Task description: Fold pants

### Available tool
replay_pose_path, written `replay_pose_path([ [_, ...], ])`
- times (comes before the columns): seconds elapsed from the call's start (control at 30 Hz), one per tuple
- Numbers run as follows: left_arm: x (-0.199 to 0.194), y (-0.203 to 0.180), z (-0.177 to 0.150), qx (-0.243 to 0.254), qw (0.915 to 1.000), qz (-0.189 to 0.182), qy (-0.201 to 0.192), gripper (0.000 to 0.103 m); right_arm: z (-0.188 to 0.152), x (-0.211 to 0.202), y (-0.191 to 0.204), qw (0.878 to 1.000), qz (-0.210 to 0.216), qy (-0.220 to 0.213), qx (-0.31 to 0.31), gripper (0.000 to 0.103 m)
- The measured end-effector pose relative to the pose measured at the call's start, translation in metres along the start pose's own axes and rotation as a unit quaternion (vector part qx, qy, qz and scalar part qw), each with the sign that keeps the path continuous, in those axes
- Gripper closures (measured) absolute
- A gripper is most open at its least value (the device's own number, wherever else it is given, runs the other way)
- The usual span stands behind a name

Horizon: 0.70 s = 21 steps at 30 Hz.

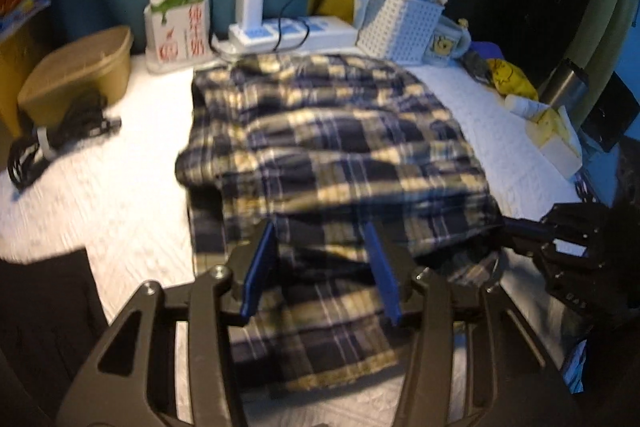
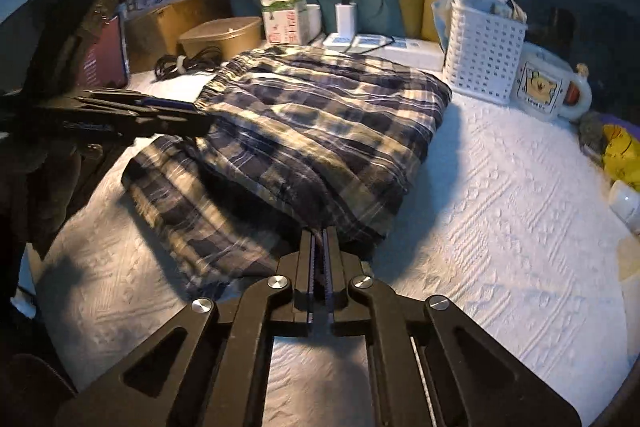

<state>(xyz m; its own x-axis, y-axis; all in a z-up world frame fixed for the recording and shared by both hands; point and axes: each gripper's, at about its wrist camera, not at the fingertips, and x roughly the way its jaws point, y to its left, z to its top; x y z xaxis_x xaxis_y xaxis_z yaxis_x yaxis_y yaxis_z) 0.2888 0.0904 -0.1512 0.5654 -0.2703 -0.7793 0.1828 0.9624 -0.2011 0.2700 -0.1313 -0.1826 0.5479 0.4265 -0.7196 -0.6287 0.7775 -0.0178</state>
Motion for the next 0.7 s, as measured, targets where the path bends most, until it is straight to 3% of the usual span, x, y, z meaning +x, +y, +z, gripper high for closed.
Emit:
replay_pose_path([
  [0.13, 0.004, 0.008, -0.012, -0.013, 0.9999, 0.001, 0.011, 0.054, -0.014, 0.011, 0.011, 1.000, 0.007, 0.027, -0.001, 0.098],
  [0.33, -0.003, 0.017, -0.022, -0.020, 0.9997, 0.006, 0.014, 0.054, -0.018, 0.001, 0.019, 0.999, 0.011, 0.034, -0.001, 0.098],
  [0.47, -0.023, 0.024, -0.019, -0.027, 0.9995, 0.016, -0.009, 0.054, -0.008, -0.020, 0.008, 1.000, 0.016, 0.004, 0.013, 0.098],
  [0.5, -0.028, 0.025, -0.015, -0.027, 0.9993, 0.014, -0.019, 0.054, -0.003, -0.024, 0.004, 1.000, 0.009, -0.004, 0.013, 0.094],
  [0.6, -0.033, 0.025, -0.002, -0.022, 0.9987, 0.013, -0.043, 0.054, 0.014, -0.028, -0.008, 0.999, -0.004, -0.028, 0.018, 0.061],
  [0.7, -0.024, 0.024, 0.018, -0.008, 0.9985, 0.020, -0.050, 0.054, 0.031, -0.017, -0.014, 0.999, -0.010, -0.038, 0.021, 0.058],
])
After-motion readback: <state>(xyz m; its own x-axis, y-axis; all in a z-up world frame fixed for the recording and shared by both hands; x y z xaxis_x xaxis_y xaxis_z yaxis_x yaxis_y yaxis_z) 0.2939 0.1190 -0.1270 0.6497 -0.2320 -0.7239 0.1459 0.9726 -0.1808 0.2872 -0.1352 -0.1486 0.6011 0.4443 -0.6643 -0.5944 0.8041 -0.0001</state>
